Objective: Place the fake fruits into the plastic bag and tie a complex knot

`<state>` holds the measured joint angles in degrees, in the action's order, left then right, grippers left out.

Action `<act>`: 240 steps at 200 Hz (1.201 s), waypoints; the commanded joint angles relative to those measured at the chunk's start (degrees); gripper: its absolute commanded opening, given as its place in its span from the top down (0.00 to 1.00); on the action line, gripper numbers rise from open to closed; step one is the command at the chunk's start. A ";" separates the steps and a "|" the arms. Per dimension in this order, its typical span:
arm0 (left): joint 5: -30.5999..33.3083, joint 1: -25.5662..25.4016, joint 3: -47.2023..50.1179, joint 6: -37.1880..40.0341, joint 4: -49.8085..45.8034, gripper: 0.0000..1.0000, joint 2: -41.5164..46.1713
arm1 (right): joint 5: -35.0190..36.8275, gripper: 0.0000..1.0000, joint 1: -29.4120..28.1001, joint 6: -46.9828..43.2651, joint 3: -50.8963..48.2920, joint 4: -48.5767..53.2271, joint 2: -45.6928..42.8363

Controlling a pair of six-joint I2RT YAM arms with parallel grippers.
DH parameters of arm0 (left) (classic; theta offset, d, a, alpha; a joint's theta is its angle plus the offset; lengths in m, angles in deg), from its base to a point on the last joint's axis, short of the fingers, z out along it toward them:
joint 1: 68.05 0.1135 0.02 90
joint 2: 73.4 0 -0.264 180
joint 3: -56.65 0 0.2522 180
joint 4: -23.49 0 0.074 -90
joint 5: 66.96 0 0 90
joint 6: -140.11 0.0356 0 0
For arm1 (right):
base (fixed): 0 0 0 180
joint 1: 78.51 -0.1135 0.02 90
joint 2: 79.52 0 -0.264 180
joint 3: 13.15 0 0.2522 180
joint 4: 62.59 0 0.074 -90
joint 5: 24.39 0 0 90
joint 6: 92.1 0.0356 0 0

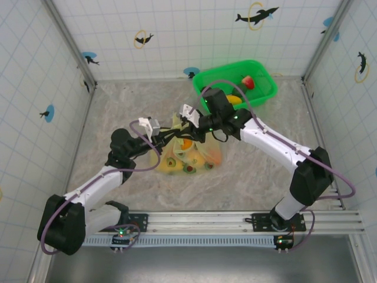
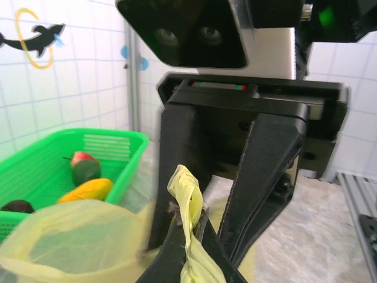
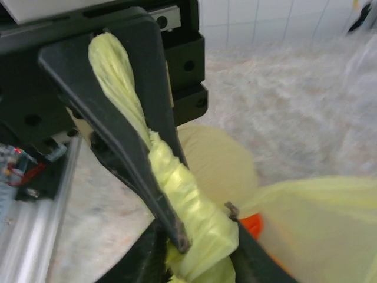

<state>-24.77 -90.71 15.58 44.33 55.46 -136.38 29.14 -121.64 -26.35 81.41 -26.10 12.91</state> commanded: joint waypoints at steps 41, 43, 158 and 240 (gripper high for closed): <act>-1.59 -0.11 -0.11 2.40 -0.09 1.00 2.20 | 3.92 1.00 0.02 -3.72 5.77 6.39 0.67; -1.52 -0.11 -0.11 2.39 -0.18 1.00 2.24 | 4.36 1.00 -0.08 -3.88 5.84 6.35 0.55; 5.37 -0.36 -0.69 5.87 -4.98 0.43 9.82 | 28.99 0.97 -4.45 -20.50 1.74 1.87 -6.38; 17.15 -1.30 1.86 14.17 -11.97 0.34 12.61 | 5.57 0.99 1.73 -17.76 0.18 0.82 -8.77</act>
<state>-11.74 -91.61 16.24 53.48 46.87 -123.29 45.14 -121.95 -45.48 83.81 -22.30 7.68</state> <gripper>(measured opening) 0.654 0.051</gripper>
